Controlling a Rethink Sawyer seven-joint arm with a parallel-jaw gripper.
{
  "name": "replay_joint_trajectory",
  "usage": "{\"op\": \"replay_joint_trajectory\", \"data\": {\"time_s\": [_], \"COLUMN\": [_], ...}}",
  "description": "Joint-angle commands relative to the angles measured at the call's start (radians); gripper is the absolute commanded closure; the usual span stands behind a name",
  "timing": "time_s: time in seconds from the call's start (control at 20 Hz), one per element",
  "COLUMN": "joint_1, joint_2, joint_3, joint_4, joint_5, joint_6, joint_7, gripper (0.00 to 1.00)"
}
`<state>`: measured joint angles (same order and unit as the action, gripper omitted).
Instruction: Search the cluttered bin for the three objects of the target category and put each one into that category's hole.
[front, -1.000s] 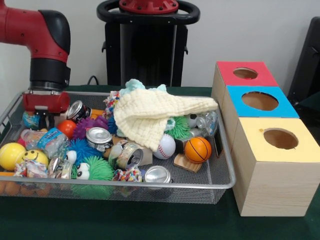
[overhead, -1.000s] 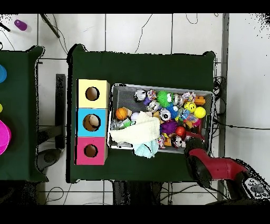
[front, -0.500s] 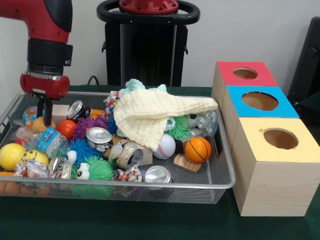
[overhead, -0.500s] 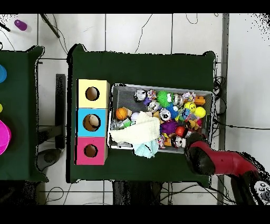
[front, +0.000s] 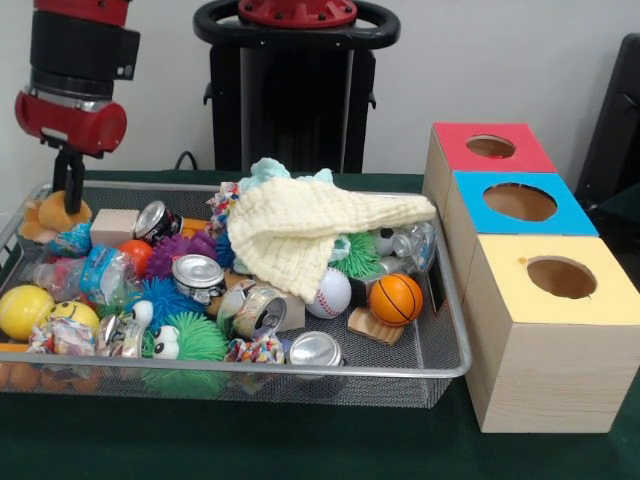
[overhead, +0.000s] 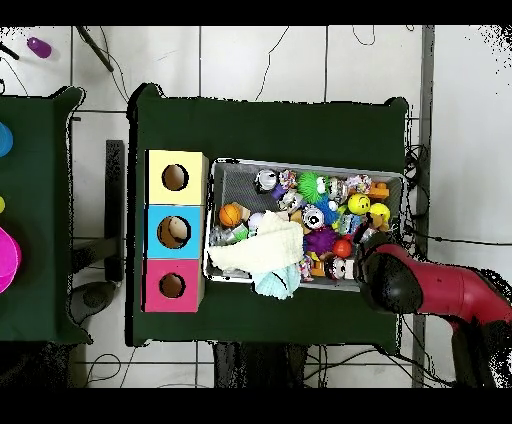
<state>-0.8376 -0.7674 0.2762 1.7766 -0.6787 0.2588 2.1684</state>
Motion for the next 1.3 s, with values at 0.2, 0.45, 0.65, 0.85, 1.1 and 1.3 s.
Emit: {"op": "replay_joint_trajectory", "data": {"time_s": [0.2, 0.45, 0.65, 0.85, 1.1, 1.3], "joint_1": [0.029, 0.08, 0.176, 0.255, 0.356, 0.511], "joint_2": [-0.05, -0.046, -0.058, -0.079, -0.122, -0.194], "joint_3": [0.101, 0.048, -0.038, -0.106, -0.178, -0.269], "joint_4": [-0.033, -0.019, 0.007, 0.025, 0.01, -0.11], "joint_5": [0.052, 0.063, 0.098, 0.15, 0.236, 0.299], "joint_6": [0.111, 0.082, 0.084, 0.107, 0.236, 0.571], "joint_7": [-0.077, 0.008, 0.126, 0.186, 0.199, 0.215], "gripper": [1.0, 1.0, 1.0, 1.0, 1.0, 1.0]}}
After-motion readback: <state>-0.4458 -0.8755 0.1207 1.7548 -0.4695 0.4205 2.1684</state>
